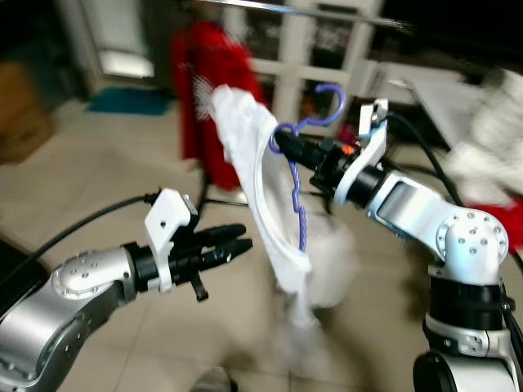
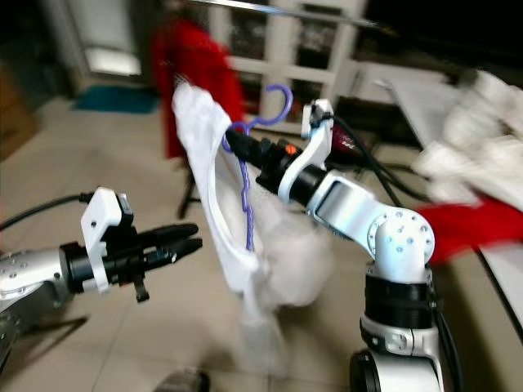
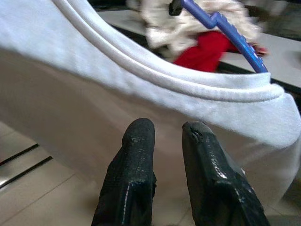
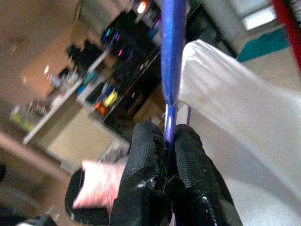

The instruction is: Hang hanger

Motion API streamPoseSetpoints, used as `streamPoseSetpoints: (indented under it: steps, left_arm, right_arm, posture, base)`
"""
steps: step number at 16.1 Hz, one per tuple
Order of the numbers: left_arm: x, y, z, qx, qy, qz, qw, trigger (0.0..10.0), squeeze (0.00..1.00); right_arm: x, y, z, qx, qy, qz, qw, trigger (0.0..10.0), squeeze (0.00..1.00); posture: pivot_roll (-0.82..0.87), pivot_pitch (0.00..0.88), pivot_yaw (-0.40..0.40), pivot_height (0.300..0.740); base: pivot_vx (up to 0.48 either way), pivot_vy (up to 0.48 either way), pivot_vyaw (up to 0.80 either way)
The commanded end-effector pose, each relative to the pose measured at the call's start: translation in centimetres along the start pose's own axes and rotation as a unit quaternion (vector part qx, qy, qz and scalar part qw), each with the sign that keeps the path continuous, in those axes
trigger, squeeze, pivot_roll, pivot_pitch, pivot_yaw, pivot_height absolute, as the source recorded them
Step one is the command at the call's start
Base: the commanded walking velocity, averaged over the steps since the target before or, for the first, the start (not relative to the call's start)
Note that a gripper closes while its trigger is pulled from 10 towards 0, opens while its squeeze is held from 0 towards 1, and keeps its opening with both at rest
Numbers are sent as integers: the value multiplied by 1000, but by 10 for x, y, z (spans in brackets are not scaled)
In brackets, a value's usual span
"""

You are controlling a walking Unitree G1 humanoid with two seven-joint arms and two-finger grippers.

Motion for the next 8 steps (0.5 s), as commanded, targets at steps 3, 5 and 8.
streamPoseSetpoints:
  steps: [3,5,8]
  left_arm:
    - [-10,-6,17,-37,58,18,997,10000,0]
    - [-17,-15,33,-57,123,37,990,10000,0]
    - [-13,-15,47,-87,168,39,981,10000,0]
  right_arm:
    - [5,3,-25,168,-90,-14,982,10000,0]
    - [12,10,-55,235,-166,-50,956,10000,0]
    - [29,21,-83,371,-242,-80,893,10000,0]
  posture:
    - [125,0,-54,740]
    - [127,0,-57,740]
    - [128,0,-57,740]
  base:
    - [0,0,263]
    - [0,0,0]
    - [0,0,0]
Point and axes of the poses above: a point about 5 cm out from each wrist's last joint towards the gripper, its own x axis pointing back from the gripper into the wrist, its own y axis along the axis of the wrist's last joint, z = x × y, the point moved 3 cm from there along -x, pointing out of the wrist towards the gripper, and after that the axes turned 14 degrees about -x, right-handed, at the moved point
